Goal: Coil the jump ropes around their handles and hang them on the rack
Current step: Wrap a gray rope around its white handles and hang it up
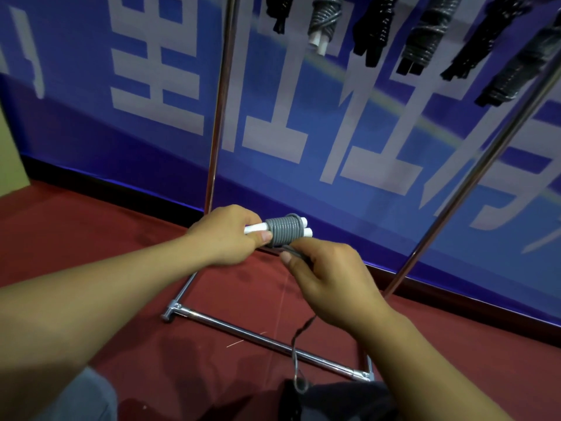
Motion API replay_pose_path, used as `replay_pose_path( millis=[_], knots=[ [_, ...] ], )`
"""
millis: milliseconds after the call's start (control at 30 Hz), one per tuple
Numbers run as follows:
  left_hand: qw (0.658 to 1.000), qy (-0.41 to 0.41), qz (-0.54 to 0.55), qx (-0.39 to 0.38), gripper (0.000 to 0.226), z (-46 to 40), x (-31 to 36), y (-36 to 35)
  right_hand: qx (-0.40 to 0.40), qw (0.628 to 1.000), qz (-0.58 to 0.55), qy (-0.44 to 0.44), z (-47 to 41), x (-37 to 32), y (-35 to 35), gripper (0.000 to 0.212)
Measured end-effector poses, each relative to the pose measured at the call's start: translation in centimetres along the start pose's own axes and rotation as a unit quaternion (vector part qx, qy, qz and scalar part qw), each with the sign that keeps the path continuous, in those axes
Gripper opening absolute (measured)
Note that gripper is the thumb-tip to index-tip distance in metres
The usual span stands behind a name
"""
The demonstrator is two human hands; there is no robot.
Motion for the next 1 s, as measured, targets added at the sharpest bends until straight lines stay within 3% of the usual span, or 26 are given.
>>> replay_pose_path(
  millis=[167,300,500,800,1000],
  knots=[
    [1.000,-0.018,0.012,-0.003,0.026,0.3,0.4,0.7,0.093,0.995,-0.026,0.006,0.0,0.5,0.7,0.026],
    [0.996,-0.060,0.003,-0.060,0.028,0.9,1.1,0.7,0.121,0.992,-0.019,-0.007,-0.1,0.7,0.7,0.023],
    [0.982,-0.133,0.008,-0.132,0.025,1.8,1.9,0.3,0.110,0.992,-0.012,-0.059,-0.6,1.5,0.4,0.020],
    [0.968,-0.193,-0.057,-0.148,0.028,2.5,2.0,0.1,0.069,0.991,-0.049,-0.108,-1.1,3.0,0.3,0.019],
    [0.948,-0.226,-0.189,-0.123,0.021,3.4,2.3,0.4,0.042,0.979,-0.061,-0.190,-1.7,4.2,0.5,0.042]
  ],
)
Point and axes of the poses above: each hand's wrist, its own z-axis away from the middle knuckle, its own y-axis out of the back of the hand, x = y × z, the point moved 2 cm from there along -z, towards the middle knuckle, and after that the axes turned 11 degrees about -z, right-handed, at the moved point
